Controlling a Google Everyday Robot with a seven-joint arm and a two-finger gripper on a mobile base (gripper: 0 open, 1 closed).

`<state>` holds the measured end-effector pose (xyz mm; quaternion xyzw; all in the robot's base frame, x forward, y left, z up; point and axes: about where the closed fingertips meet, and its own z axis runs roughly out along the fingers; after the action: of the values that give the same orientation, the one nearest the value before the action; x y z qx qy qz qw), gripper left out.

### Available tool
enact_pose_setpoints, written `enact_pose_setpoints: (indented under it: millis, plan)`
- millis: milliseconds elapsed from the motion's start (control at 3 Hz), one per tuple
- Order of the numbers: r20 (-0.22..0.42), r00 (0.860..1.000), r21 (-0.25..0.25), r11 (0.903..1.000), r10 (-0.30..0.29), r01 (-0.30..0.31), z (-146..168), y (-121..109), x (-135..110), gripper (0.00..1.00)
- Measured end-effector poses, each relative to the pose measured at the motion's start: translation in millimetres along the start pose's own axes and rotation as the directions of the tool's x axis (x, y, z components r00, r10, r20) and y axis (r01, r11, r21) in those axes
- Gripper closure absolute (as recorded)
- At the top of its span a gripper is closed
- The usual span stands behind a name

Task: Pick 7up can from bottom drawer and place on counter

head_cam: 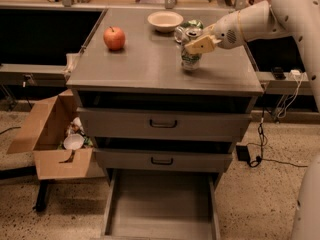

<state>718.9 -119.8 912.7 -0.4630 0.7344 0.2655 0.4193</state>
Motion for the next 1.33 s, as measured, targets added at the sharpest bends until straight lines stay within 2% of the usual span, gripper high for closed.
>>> enact_pose_setpoints:
  millis: [333,1333]
  plan:
    - [0.010,0.999,0.018,0.9987,0.047,-0.047,7.6,-8.4,4.5,1.00]
    - [0.030,0.994,0.051,0.9927,0.108,-0.109,18.0,-27.3,7.6,1.00]
